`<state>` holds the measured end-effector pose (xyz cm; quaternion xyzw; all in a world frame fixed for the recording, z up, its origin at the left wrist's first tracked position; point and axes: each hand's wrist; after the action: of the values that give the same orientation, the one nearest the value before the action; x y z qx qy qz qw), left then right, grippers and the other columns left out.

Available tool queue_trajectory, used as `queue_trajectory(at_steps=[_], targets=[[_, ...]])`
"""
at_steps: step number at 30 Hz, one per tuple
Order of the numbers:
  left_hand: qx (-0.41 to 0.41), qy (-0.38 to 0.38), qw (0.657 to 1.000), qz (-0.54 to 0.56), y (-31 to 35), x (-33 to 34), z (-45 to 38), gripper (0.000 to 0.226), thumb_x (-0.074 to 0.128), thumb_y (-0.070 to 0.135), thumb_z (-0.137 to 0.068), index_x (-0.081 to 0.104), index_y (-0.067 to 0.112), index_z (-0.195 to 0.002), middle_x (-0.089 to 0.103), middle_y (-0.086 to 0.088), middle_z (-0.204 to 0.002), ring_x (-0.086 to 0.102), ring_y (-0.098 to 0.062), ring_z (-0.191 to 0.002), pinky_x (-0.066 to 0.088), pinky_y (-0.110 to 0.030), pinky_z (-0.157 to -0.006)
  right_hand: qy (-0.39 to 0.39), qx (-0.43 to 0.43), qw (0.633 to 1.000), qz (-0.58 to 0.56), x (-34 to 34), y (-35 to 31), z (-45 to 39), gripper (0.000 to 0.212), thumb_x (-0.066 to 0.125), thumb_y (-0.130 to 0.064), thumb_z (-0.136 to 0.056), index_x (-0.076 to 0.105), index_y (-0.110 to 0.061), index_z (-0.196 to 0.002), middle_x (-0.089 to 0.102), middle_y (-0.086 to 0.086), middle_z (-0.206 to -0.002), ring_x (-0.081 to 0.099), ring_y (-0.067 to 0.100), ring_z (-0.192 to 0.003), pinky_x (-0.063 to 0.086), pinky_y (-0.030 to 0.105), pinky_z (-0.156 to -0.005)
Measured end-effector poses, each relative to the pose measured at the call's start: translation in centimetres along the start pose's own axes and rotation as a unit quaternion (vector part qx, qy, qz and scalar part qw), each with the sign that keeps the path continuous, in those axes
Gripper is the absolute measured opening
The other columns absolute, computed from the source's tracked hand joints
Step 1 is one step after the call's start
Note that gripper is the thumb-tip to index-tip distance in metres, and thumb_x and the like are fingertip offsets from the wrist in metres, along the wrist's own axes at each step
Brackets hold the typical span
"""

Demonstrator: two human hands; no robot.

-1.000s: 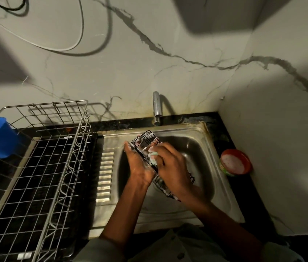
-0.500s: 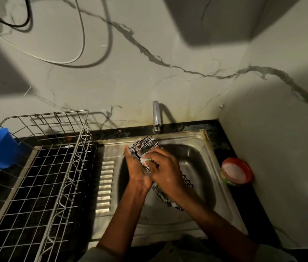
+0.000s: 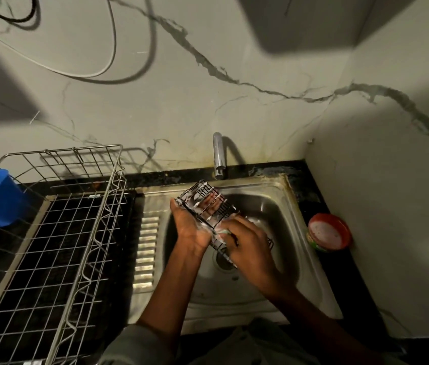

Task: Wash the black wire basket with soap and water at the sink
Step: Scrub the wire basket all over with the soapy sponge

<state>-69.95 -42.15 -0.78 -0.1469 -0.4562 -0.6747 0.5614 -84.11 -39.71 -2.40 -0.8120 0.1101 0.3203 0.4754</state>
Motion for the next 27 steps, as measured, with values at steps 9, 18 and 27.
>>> queue_trajectory(at_steps=[9, 18, 27], targets=[[-0.009, -0.018, 1.000, 0.012, 0.7, -1.0, -0.9, 0.065, 0.019, 0.053, -0.107, 0.069, 0.012, -0.102, 0.072, -0.016, -0.095, 0.073, -0.031, -0.082, 0.063, -0.042, -0.071, -0.066, 0.010, 0.997, 0.035, -0.1, 0.0, -0.4, 0.018, 0.069, -0.020, -0.088, 0.075, -0.026, -0.104, 0.072, -0.009, -0.104, 0.065, 0.010, -0.094, 0.054, 0.032, -0.083], [-0.029, -0.013, 0.999, -0.008, 0.3, -2.0, -0.7, 0.065, 0.025, 0.043, -0.104, 0.076, 0.012, -0.080, 0.074, -0.013, -0.080, 0.073, -0.028, -0.072, 0.063, -0.042, -0.071, -0.114, 0.000, 0.987, 0.111, -0.3, 0.2, 0.7, 0.024, 0.068, -0.014, -0.088, 0.072, -0.030, -0.105, 0.066, -0.010, -0.111, 0.059, 0.013, -0.104, 0.052, 0.033, -0.087], [-0.078, 0.010, 0.997, -0.016, 1.7, -1.8, -0.3, 0.068, 0.012, 0.054, -0.108, 0.035, 0.018, -0.161, 0.047, -0.025, -0.152, 0.048, -0.046, -0.141, 0.040, -0.077, -0.095, -0.097, 0.136, 0.985, 0.040, -0.3, 3.0, 0.2, 0.016, 0.065, -0.010, -0.092, 0.067, -0.021, -0.104, 0.055, -0.007, -0.113, 0.055, 0.012, -0.105, 0.050, 0.032, -0.087]])
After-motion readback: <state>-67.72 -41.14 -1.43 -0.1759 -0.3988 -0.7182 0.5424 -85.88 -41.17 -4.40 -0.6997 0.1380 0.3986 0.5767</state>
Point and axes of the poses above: each hand's wrist, its own z-axis away from the middle knuckle, its own x-axis out of the palm, y = z × x
